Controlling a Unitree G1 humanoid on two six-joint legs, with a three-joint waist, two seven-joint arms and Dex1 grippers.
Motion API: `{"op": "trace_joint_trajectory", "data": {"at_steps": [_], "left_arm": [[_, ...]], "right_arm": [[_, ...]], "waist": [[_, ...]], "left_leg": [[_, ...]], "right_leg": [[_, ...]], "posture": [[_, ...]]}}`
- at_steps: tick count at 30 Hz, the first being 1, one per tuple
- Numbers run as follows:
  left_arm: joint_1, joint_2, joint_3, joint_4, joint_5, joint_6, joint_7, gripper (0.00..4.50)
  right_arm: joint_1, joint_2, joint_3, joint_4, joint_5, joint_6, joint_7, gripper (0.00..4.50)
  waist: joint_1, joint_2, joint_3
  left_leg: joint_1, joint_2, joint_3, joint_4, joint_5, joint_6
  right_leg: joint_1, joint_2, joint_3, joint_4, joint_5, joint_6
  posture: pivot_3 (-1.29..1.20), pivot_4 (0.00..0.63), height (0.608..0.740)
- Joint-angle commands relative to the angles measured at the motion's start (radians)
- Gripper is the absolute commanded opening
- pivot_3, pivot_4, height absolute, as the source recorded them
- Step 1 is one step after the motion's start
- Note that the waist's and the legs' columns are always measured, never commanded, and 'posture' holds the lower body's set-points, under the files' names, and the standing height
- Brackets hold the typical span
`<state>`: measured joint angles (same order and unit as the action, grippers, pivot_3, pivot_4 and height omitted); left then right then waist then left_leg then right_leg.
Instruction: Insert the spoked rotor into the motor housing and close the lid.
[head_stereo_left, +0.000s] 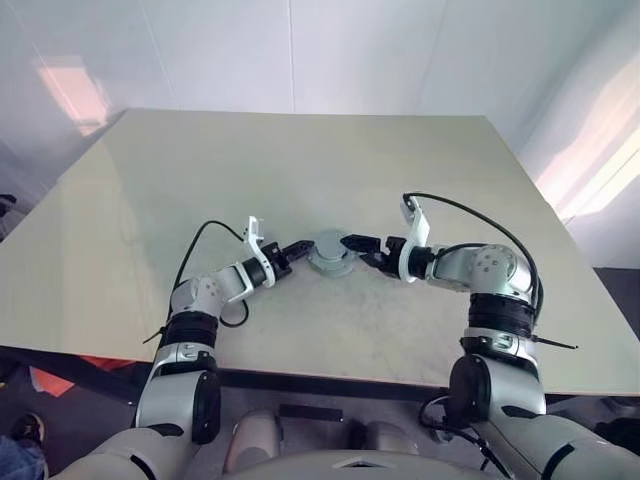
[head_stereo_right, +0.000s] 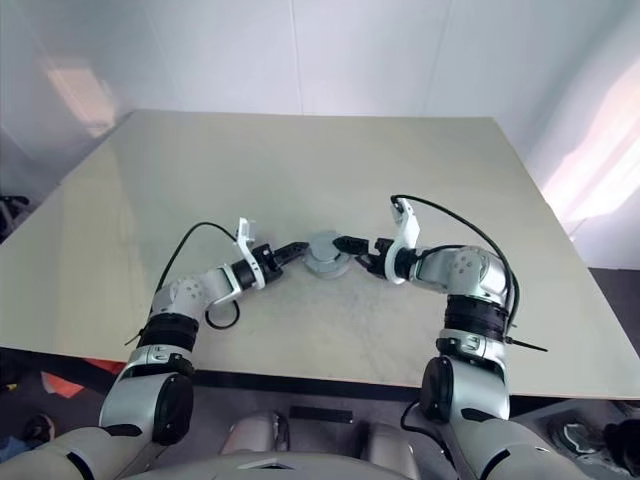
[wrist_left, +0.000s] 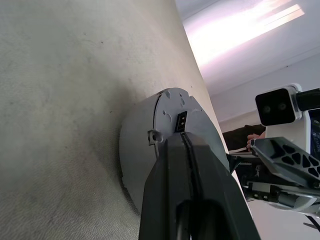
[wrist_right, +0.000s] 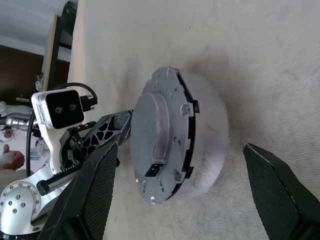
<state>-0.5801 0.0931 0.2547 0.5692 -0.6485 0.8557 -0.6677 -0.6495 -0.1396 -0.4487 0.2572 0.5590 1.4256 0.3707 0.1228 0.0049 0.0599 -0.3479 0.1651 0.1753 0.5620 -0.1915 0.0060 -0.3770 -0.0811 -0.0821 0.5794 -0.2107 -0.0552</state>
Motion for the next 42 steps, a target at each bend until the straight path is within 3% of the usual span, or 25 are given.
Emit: {"op": "trace_joint_trajectory", "data": {"at_steps": [1, 13, 16, 21, 31, 42], "left_arm": [[0.0, 0.009, -0.014, 0.022, 0.022, 0.002, 0.011, 0.0], [0.011, 0.012, -0.012, 0.007, 0.02, -0.002, 0.018, 0.0], [0.013, 0.012, -0.01, 0.005, 0.02, -0.002, 0.022, 0.0], [0.012, 0.012, -0.006, 0.008, 0.02, -0.007, 0.026, 0.0], [-0.001, 0.01, 0.024, 0.02, 0.011, -0.048, 0.028, 0.0], [-0.034, 0.02, 0.201, 0.018, -0.125, -0.067, 0.064, 0.0]], "right_arm": [[-0.015, 0.018, -0.012, 0.001, 0.029, -0.026, -0.007, 4.47], [-0.071, 0.108, -0.011, 0.112, 0.063, -0.097, 0.001, 4.47], [-0.067, 0.119, 0.011, 0.106, 0.063, -0.093, 0.006, 3.87], [-0.063, 0.119, 0.019, 0.105, 0.064, -0.096, 0.004, 2.27], [-0.084, 0.111, -0.014, 0.149, 0.06, -0.142, -0.028, 2.22], [-0.184, 0.094, -0.151, 0.266, 0.113, -0.215, -0.112, 2.22]], "waist": [[0.002, 0.0, 0.0], [-0.001, 0.0, 0.0], [-0.002, 0.0, 0.0], [-0.003, 0.0, 0.0], [-0.002, 0.0, 0.0], [0.0, 0.001, 0.002]], "left_leg": [[0.0, 0.0, 0.0, 0.0, 0.0, 0.0], [0.002, 0.0, 0.0, 0.0, 0.001, -0.002], [0.001, 0.001, 0.0, -0.001, 0.001, -0.002], [-0.001, 0.001, 0.0, -0.001, 0.003, -0.005], [-0.001, 0.002, 0.0, -0.001, 0.003, -0.006], [-0.005, 0.002, 0.0, -0.001, 0.005, -0.008]], "right_leg": [[0.0, 0.0, 0.0, 0.0, 0.0, 0.0], [0.0, 0.0, 0.0, 0.002, 0.0, 0.001], [-0.001, 0.0, 0.0, 0.003, 0.0, 0.001], [-0.007, 0.001, 0.002, 0.007, 0.0, 0.001], [-0.007, 0.002, 0.002, 0.007, 0.0, 0.001], [-0.012, 0.003, 0.002, 0.009, 0.004, -0.007]], "posture": [[0.0, 0.0, 0.74], [0.0, 0.0, 0.74], [0.0, 0.0, 0.74], [0.0, 0.0, 0.74], [0.0, 0.0, 0.74], [0.0, 0.0, 0.74]]}}
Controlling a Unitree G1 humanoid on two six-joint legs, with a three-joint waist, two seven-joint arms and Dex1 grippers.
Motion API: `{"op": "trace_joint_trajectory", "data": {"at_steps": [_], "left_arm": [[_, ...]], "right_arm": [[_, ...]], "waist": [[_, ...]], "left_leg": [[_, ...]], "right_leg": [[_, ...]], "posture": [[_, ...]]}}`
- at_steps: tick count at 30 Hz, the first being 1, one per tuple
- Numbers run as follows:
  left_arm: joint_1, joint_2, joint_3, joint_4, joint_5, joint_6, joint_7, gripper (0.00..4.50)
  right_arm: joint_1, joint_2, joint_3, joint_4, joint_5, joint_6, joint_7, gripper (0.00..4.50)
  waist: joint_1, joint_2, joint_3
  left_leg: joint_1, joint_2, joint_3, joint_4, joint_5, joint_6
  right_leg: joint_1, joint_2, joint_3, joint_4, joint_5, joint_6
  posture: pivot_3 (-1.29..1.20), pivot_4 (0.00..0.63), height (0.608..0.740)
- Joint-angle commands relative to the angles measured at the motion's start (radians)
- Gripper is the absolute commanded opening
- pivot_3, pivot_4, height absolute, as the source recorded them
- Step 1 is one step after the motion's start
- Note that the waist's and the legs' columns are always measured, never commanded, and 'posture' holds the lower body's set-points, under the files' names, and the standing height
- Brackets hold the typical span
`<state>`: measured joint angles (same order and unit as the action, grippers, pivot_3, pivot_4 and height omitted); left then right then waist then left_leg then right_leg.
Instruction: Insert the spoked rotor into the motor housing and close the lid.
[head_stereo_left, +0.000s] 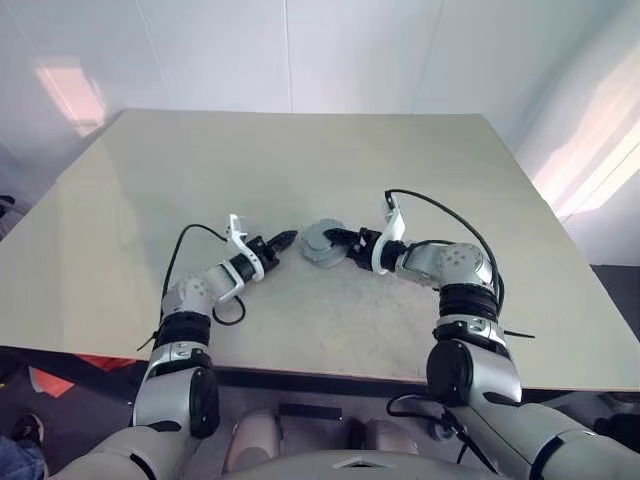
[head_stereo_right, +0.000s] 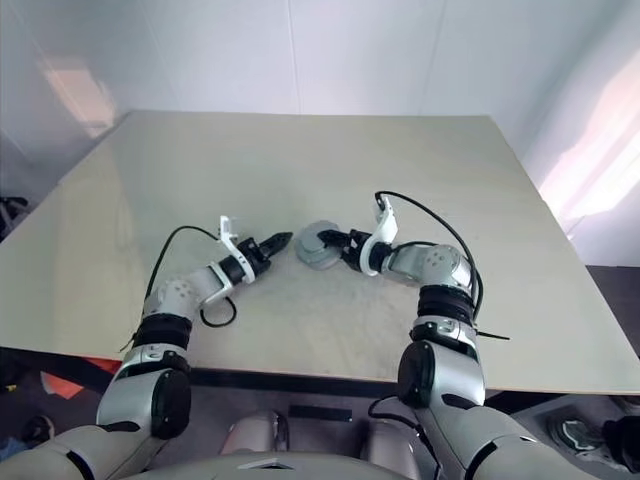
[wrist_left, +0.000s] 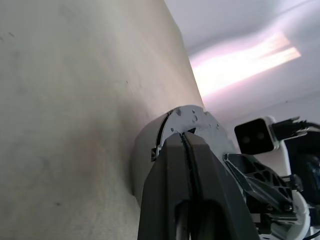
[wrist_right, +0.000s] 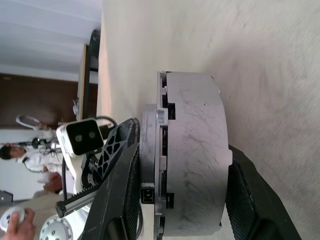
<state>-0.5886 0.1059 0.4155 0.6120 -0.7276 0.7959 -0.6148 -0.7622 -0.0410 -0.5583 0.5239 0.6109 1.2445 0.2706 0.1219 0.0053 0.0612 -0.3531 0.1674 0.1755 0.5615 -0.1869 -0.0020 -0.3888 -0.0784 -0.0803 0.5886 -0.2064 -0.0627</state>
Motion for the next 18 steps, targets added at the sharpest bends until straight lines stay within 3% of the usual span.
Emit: {"op": "trace_joint_trajectory", "data": {"at_steps": [1, 5, 10, 15, 18], "left_arm": [[-0.024, 0.006, 0.051, -0.026, -0.052, -0.008, 0.015, 0.0], [-0.012, -0.005, 0.08, -0.043, -0.082, -0.005, 0.028, 0.0], [0.017, -0.022, 0.103, -0.082, -0.133, 0.034, 0.05, 0.0], [0.045, -0.038, 0.127, -0.125, -0.181, 0.043, 0.07, 1.53], [0.053, -0.046, 0.132, -0.149, -0.213, 0.062, 0.076, 2.71]], "right_arm": [[-0.088, -0.005, -0.061, 0.017, 0.071, -0.045, -0.023, 2.22], [-0.166, 0.0, -0.133, 0.082, 0.112, -0.099, -0.069, 2.22], [-0.249, 0.018, -0.152, 0.129, 0.146, -0.137, -0.096, 2.22], [-0.3, 0.017, -0.149, 0.179, 0.163, -0.171, -0.119, 2.22], [-0.311, 0.014, -0.143, 0.193, 0.174, -0.165, -0.121, 2.22]], "waist": [[0.001, 0.0, 0.0], [0.003, 0.0, 0.0], [0.003, 0.0, 0.001], [0.004, 0.0, 0.001], [0.005, 0.0, 0.001]], "left_leg": [[-0.002, 0.0, 0.0, 0.0, 0.0, 0.0], [-0.016, 0.0, 0.0, 0.003, 0.0, 0.001], [-0.02, 0.002, 0.0, 0.005, -0.001, 0.002], [-0.02, 0.002, 0.0, 0.005, -0.001, 0.002], [-0.021, 0.002, 0.0, 0.007, -0.001, 0.002]], "right_leg": [[-0.001, 0.0, 0.0, 0.0, 0.0, 0.0], [-0.014, 0.0, 0.0, 0.002, 0.001, -0.001], [-0.017, 0.001, -0.001, 0.002, 0.001, -0.002], [-0.017, 0.001, -0.001, 0.002, 0.001, -0.002], [-0.017, 0.001, -0.001, 0.003, 0.002, -0.002]], "posture": [[0.0, 0.0, 0.74], [0.0, 0.0, 0.74], [0.0, 0.0, 0.74], [0.0, 0.0, 0.74], [0.0, 0.0, 0.74]]}}
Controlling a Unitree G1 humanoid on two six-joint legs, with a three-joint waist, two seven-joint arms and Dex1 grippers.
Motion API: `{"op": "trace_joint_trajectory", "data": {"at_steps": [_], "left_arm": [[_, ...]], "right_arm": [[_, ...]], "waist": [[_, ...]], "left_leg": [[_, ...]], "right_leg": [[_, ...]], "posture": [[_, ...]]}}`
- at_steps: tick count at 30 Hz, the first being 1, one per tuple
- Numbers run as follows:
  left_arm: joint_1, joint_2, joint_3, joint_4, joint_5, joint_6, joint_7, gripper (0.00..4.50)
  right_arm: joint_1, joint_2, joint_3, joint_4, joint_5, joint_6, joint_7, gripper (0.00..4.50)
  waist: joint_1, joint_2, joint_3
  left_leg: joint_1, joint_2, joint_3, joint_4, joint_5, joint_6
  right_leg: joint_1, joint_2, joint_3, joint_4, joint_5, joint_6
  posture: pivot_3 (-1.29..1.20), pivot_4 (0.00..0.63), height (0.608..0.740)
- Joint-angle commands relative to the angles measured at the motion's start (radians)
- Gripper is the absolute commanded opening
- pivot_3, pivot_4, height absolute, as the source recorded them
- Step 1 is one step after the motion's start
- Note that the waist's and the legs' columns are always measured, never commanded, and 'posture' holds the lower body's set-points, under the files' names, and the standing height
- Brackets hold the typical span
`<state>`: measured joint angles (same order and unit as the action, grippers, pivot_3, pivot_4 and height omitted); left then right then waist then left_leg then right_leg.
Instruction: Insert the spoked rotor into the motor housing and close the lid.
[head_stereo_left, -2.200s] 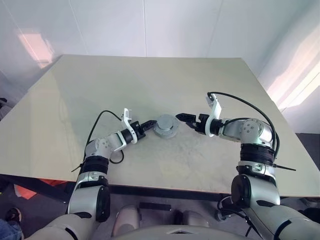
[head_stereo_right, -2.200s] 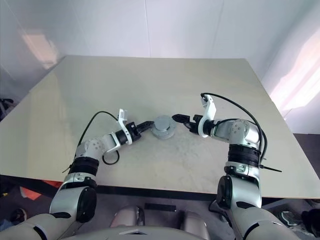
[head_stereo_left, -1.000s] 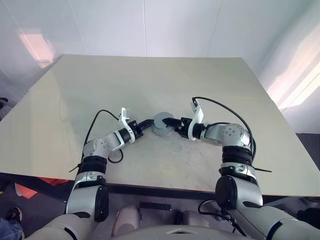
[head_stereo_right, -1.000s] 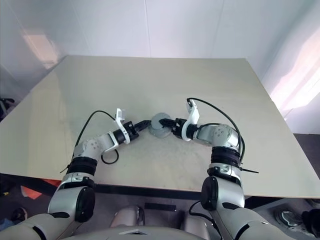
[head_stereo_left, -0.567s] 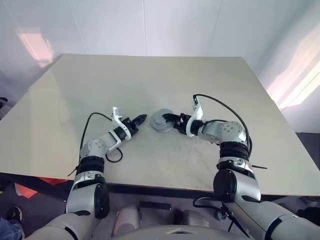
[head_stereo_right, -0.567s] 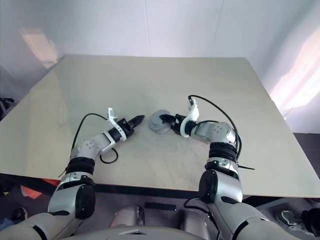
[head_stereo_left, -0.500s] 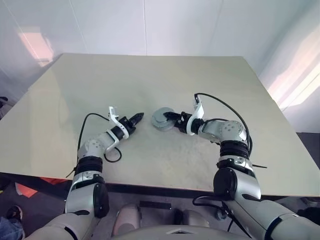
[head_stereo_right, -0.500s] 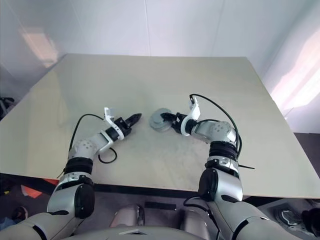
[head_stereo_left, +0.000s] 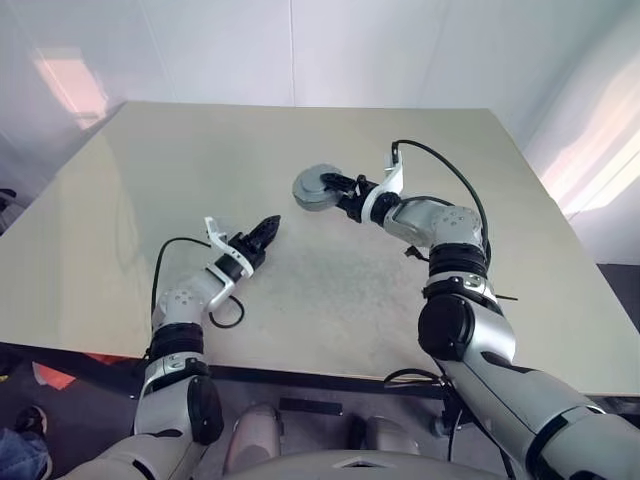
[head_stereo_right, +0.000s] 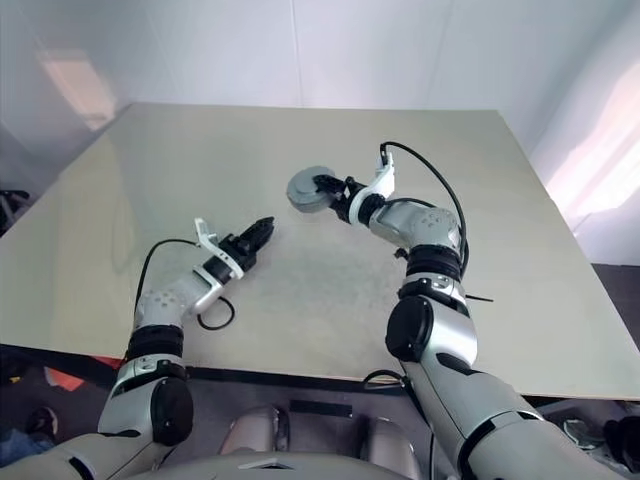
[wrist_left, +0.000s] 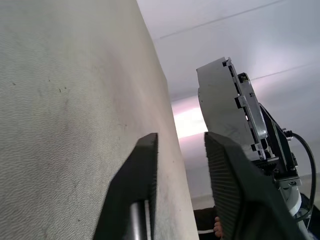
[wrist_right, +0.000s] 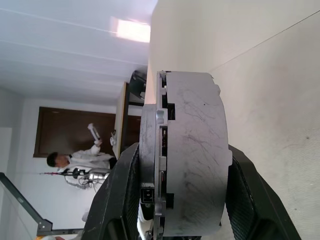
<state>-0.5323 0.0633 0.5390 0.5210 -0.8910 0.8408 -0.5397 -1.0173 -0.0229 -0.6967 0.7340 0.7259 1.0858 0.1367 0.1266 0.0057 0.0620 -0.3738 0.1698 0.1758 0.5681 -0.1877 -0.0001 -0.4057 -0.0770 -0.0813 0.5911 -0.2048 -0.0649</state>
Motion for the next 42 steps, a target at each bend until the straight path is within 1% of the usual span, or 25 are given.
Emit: {"op": "trace_joint_trajectory", "data": {"at_steps": [1, 5, 8, 15, 22, 27, 30, 33, 37, 38, 42], "left_arm": [[-0.004, -0.004, 0.013, -0.063, -0.068, 0.034, 0.004, 3.06], [-0.018, -0.007, 0.057, -0.053, -0.19, 0.164, 0.03, 4.44], [-0.023, -0.009, 0.068, -0.05, -0.231, 0.198, 0.045, 4.44], [-0.066, -0.016, 0.081, 0.007, -0.273, 0.201, 0.063, 4.44], [-0.133, -0.02, 0.048, 0.111, -0.229, 0.162, 0.033, 4.44], [-0.164, -0.032, 0.043, 0.11, -0.238, 0.163, 0.012, 4.44], [-0.16, -0.025, 0.031, 0.115, -0.218, 0.15, 0.002, 4.44], [-0.154, -0.021, 0.033, 0.123, -0.208, 0.127, -0.006, 3.87], [-0.153, -0.019, 0.037, 0.128, -0.208, 0.114, -0.013, 2.46], [-0.152, -0.018, 0.038, 0.128, -0.208, 0.114, -0.013, 2.24], [-0.148, -0.015, 0.034, 0.13, -0.207, 0.119, -0.006, 2.24]], "right_arm": [[-0.057, -0.005, 0.0, -0.016, 0.062, 0.0, 0.014, 2.22], [-0.051, -0.002, 0.016, -0.017, 0.066, 0.015, 0.008, 2.22], [-0.045, 0.001, 0.024, -0.031, 0.076, 0.031, 0.007, 2.22], [-0.009, 0.038, 0.05, -0.16, 0.135, 0.139, 0.013, 2.22], [0.014, 0.068, 0.065, -0.247, 0.175, 0.176, 0.003, 2.22], [0.032, 0.076, 0.078, -0.272, 0.173, 0.186, 0.002, 2.22], [0.038, 0.078, 0.078, -0.275, 0.173, 0.183, -0.007, 2.22], [0.042, 0.081, 0.082, -0.279, 0.172, 0.179, -0.012, 2.22], [0.047, 0.081, 0.089, -0.279, 0.17, 0.172, -0.016, 2.22], [0.048, 0.081, 0.092, -0.277, 0.168, 0.17, -0.015, 2.22], [0.051, 0.079, 0.105, -0.273, 0.159, 0.158, -0.011, 2.22]], "waist": [[0.001, 0.0, 0.0], [0.001, 0.0, 0.001], [0.001, 0.0, 0.001], [0.001, 0.0, 0.001], [0.008, 0.0, 0.001], [0.009, -0.001, 0.001], [0.009, -0.001, 0.001], [0.01, -0.001, 0.002], [0.009, -0.001, 0.002], [0.009, -0.001, 0.002], [0.009, -0.001, 0.002]], "left_leg": [[0.0, 0.0, 0.0, 0.0, 0.0, 0.0], [-0.001, 0.0, 0.0, 0.003, -0.001, 0.001], [-0.001, 0.0, 0.0, 0.003, -0.001, 0.001], [-0.001, 0.001, 0.0, 0.004, -0.001, 0.001], [-0.001, 0.0, -0.001, 0.005, -0.001, 0.001], [-0.001, 0.001, -0.001, 0.005, -0.001, 0.0], [0.0, 0.001, -0.001, 0.005, 0.0, 0.0], [0.0, 0.001, -0.001, 0.006, 0.0, -0.001], [0.0, 0.001, -0.001, 0.007, 0.0, -0.001], [0.0, 0.001, -0.001, 0.007, 0.0, -0.001], [0.0, 0.001, -0.002, 0.008, 0.0, -0.001]], "right_leg": [[0.0, 0.0, 0.0, 0.0, 0.0, 0.0], [0.0, 0.0, 0.0, 0.001, 0.0, 0.0], [0.0, 0.0, 0.0, 0.002, 0.0, 0.0], [0.0, 0.0, 0.0, 0.003, 0.001, 0.001], [0.0, 0.0, 0.0, 0.004, 0.003, 0.004], [0.0, 0.0, 0.0, 0.005, 0.003, 0.004], [0.0, 0.0, 0.0, 0.007, 0.003, 0.004], [0.0, 0.0, 0.0, 0.008, 0.003, 0.004], [0.0, 0.0, 0.0, 0.009, 0.003, 0.004], [-0.001, 0.0, 0.0, 0.009, 0.003, 0.004], [-0.001, 0.0, 0.001, 0.011, 0.002, 0.004]], "posture": [[0.0, 0.0, 0.74], [0.0, 0.0, 0.74], [0.0, 0.0, 0.74], [0.0, 0.0, 0.74], [0.0, 0.0, 0.74], [0.0, 0.0, 0.74], [0.0, 0.0, 0.74], [0.0, 0.0, 0.74], [0.0, 0.0, 0.74], [0.0, 0.0, 0.74], [0.0, 0.0, 0.74]]}}
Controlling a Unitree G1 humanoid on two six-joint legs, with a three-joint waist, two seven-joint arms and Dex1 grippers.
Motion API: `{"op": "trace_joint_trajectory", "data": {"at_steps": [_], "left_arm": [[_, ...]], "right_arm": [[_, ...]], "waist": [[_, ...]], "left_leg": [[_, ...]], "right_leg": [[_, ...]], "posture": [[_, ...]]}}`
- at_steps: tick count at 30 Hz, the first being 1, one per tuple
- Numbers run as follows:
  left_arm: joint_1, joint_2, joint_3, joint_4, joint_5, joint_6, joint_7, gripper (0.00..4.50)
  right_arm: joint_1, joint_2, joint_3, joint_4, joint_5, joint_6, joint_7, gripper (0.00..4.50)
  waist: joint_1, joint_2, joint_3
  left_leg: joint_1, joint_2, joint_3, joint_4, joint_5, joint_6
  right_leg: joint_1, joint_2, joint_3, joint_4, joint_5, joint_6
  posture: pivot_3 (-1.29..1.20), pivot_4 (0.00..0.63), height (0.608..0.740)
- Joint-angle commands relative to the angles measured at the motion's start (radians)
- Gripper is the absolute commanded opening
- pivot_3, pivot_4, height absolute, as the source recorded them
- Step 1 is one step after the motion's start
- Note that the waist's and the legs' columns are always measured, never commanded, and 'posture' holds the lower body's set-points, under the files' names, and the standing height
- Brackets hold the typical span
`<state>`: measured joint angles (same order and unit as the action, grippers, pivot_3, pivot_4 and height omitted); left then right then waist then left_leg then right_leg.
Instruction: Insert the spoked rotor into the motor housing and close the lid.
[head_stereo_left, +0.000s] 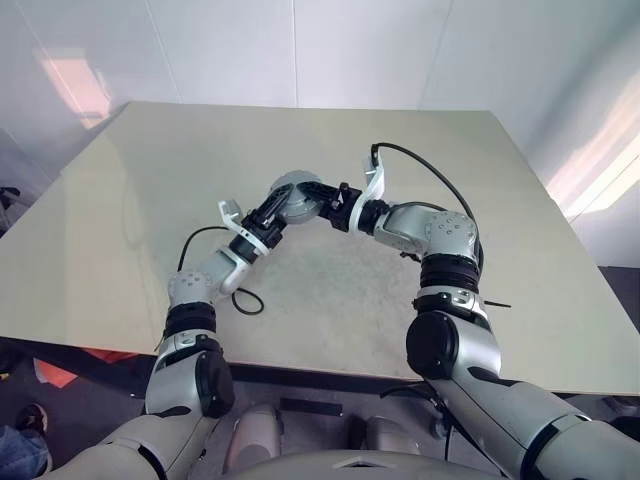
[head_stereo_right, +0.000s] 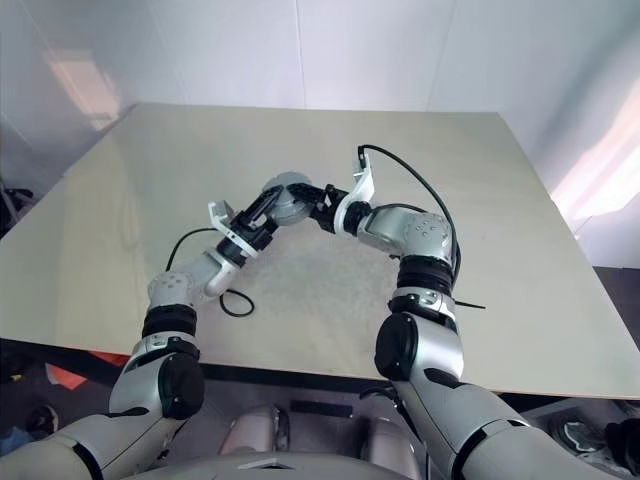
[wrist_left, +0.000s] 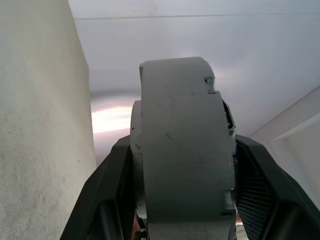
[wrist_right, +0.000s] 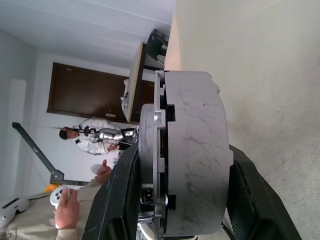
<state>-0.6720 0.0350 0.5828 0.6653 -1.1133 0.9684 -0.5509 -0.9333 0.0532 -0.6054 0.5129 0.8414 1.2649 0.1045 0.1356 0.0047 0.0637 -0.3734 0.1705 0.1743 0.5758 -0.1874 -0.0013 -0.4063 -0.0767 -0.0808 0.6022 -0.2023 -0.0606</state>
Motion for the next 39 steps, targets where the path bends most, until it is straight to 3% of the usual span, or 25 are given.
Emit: {"op": "trace_joint_trajectory", "data": {"at_steps": [1, 4, 10, 16, 19, 26, 33, 39], "left_arm": [[-0.008, 0.013, -0.011, -0.012, 0.018, -0.01, 0.011, 2.24], [-0.007, 0.013, -0.013, -0.01, 0.022, -0.015, 0.013, 2.24], [-0.004, 0.012, -0.014, -0.014, 0.031, -0.021, 0.014, 2.24], [0.003, 0.018, -0.005, -0.022, 0.051, -0.058, 0.026, 2.24], [0.004, 0.049, 0.036, 0.002, 0.098, -0.202, 0.072, 2.24], [-0.022, 0.165, 0.133, 0.145, 0.161, -0.453, 0.158, 2.24], [-0.046, 0.216, 0.157, 0.237, 0.195, -0.536, 0.158, 2.24], [-0.078, 0.25, 0.166, 0.323, 0.253, -0.657, 0.206, 4.15]], "right_arm": [[-0.03, 0.0, 0.023, -0.054, 0.034, -0.031, 0.024, 2.22], [-0.018, -0.008, 0.058, -0.063, 0.015, -0.066, 0.054, 2.22], [0.011, -0.04, 0.163, -0.063, -0.138, -0.291, 0.043, 4.28], [0.017, -0.067, 0.171, 0.02, -0.205, -0.447, 0.021, 4.28], [0.022, -0.087, 0.174, 0.053, -0.231, -0.482, 0.009, 4.28], [0.05, -0.096, 0.186, 0.05, -0.241, -0.49, 0.02, 4.28], [0.047, -0.087, 0.193, 0.053, -0.238, -0.485, 0.029, 4.28], [0.04, -0.085, 0.198, 0.081, -0.248, -0.495, 0.032, 4.32]], "waist": [[0.0, 0.0, 0.0], [-0.002, 0.0, 0.0], [-0.006, 0.0, 0.0], [-0.009, -0.001, 0.001], [-0.014, -0.001, 0.001], [-0.029, -0.002, 0.001], [-0.02, -0.003, 0.002], [-0.016, -0.004, 0.002]], "left_leg": [[0.0, 0.0, 0.0, 0.0, 0.0, 0.0], [0.001, 0.0, 0.0, 0.0, 0.0, -0.001], [0.001, 0.0, 0.0, 0.0, 0.0, -0.001], [0.001, 0.0, 0.0, 0.0, 0.001, -0.001], [0.001, 0.0, 0.0, 0.0, 0.001, -0.001], [0.002, 0.0, -0.002, 0.0, 0.001, -0.002], [0.002, 0.0, -0.002, 0.001, 0.001, -0.002], [0.007, 0.001, -0.002, 0.001, 0.003, -0.004]], "right_leg": [[0.0, 0.0, 0.0, 0.0, 0.0, 0.0], [0.0, 0.0, 0.0, 0.001, 0.0, 0.0], [0.0, 0.0, 0.0, 0.001, 0.0, 0.0], [0.0, 0.0, 0.0, 0.002, 0.0, 0.0], [0.0, 0.0, 0.001, 0.002, 0.0, 0.0], [0.0, 0.002, 0.001, 0.003, 0.0, 0.0], [0.0, 0.001, 0.001, 0.003, 0.0, 0.0], [0.003, 0.001, 0.001, 0.005, -0.002, -0.004]], "posture": [[0.0, 0.0, 0.74], [0.0, 0.0, 0.74], [0.0, 0.0, 0.74], [0.0, 0.0, 0.74], [0.0, 0.0, 0.74], [0.0, 0.0, 0.74], [0.0, 0.0, 0.74], [0.0, 0.0, 0.74]]}}
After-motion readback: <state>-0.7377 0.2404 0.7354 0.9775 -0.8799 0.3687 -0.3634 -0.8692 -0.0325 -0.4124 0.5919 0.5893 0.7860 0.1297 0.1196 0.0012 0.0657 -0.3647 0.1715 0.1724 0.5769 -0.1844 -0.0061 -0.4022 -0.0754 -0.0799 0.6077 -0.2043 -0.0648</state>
